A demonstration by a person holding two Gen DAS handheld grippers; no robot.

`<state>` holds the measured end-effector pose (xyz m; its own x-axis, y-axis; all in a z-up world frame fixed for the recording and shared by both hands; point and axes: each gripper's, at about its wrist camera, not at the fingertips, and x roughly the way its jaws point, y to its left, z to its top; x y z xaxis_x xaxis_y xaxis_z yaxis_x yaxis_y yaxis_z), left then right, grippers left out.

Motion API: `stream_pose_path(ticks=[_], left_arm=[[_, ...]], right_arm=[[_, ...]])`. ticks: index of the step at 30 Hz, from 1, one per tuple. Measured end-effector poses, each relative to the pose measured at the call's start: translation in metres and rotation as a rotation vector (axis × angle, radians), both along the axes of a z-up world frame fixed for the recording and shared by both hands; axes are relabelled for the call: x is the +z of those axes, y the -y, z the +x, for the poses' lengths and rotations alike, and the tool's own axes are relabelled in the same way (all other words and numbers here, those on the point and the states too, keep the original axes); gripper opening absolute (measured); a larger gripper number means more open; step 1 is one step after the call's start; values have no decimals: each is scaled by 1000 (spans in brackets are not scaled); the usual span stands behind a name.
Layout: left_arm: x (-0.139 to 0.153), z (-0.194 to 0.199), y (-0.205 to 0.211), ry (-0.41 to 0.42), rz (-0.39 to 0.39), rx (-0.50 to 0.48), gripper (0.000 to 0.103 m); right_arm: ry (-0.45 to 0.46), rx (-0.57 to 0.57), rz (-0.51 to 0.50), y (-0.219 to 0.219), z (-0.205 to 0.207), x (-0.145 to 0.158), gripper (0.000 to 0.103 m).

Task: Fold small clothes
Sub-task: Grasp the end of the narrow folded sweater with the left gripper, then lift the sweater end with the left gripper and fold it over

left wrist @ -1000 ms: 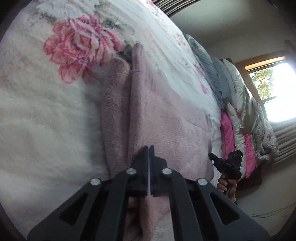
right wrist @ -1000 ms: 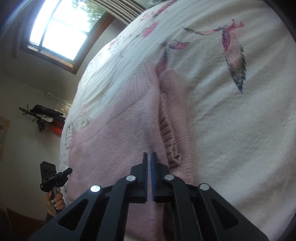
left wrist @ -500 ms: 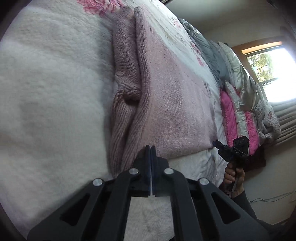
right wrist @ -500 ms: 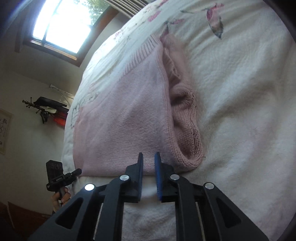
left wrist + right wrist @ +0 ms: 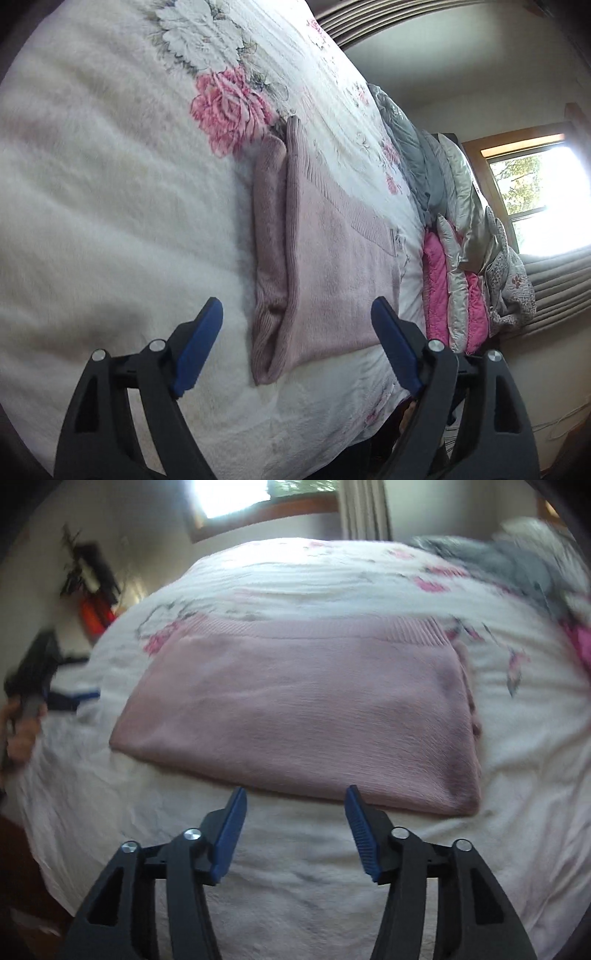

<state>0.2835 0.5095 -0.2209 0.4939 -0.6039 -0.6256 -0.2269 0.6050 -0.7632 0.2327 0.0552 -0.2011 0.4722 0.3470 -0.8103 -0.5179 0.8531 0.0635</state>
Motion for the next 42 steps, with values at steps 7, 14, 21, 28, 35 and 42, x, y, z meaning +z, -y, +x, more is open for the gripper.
stream_pose_path(ticks=[7, 14, 21, 28, 35, 42], left_arm=[[-32, 69, 3, -101, -34, -24, 82], [-58, 124, 17, -119, -41, -90, 81], [-66, 164, 27, -100, -73, -115, 79], [-67, 174, 30, -155, -51, -132, 41], [-56, 176, 27, -220, -29, -107, 25], [-18, 183, 46, -207, 5, -123, 24]], right_arm=[[202, 207, -238, -114, -52, -45, 63], [335, 209, -395, -133, -39, -76, 63], [420, 220, -411, -168, -24, -78, 62], [498, 255, -337, -217, -30, -55, 59], [369, 211, -204, -221, -12, -32, 15], [313, 133, -55, -183, 3, 7, 12]])
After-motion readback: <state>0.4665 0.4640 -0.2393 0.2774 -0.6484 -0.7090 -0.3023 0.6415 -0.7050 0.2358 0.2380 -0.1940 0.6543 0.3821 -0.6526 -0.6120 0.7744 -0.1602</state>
